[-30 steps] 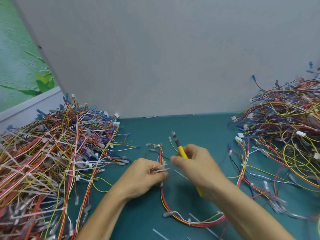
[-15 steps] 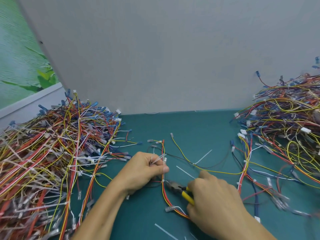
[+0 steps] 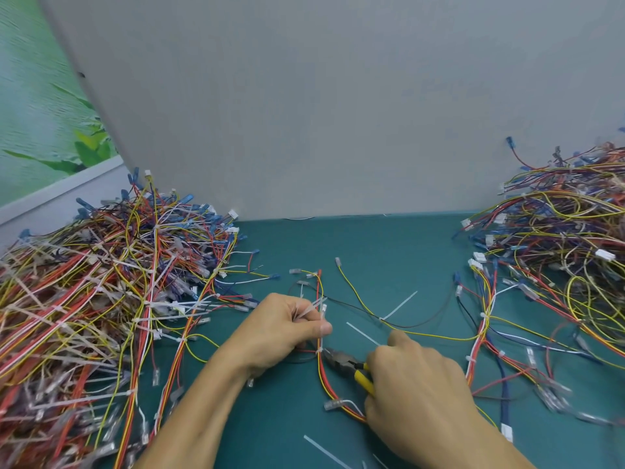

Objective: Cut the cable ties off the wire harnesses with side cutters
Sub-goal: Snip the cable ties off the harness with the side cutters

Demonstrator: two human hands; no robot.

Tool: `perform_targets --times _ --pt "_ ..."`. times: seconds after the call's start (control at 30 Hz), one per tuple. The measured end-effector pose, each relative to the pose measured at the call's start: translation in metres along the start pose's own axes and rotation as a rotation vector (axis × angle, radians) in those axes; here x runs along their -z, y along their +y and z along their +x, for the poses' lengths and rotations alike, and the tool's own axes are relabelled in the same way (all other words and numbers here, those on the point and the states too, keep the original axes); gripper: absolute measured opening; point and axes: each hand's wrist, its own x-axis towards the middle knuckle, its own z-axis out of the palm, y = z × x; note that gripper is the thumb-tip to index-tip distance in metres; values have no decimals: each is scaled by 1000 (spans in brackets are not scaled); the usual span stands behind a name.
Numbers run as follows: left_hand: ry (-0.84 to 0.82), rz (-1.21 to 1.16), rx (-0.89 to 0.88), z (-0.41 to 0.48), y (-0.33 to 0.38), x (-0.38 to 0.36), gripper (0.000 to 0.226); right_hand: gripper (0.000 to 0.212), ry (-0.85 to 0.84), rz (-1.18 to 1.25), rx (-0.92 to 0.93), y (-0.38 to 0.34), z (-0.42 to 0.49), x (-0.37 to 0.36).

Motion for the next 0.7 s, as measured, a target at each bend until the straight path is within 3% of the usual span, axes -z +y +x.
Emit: perform_targets --times 0.7 --pt "-9 -4 -7 -1 1 0 15 22 -16 -35 45 -2 6 -4"
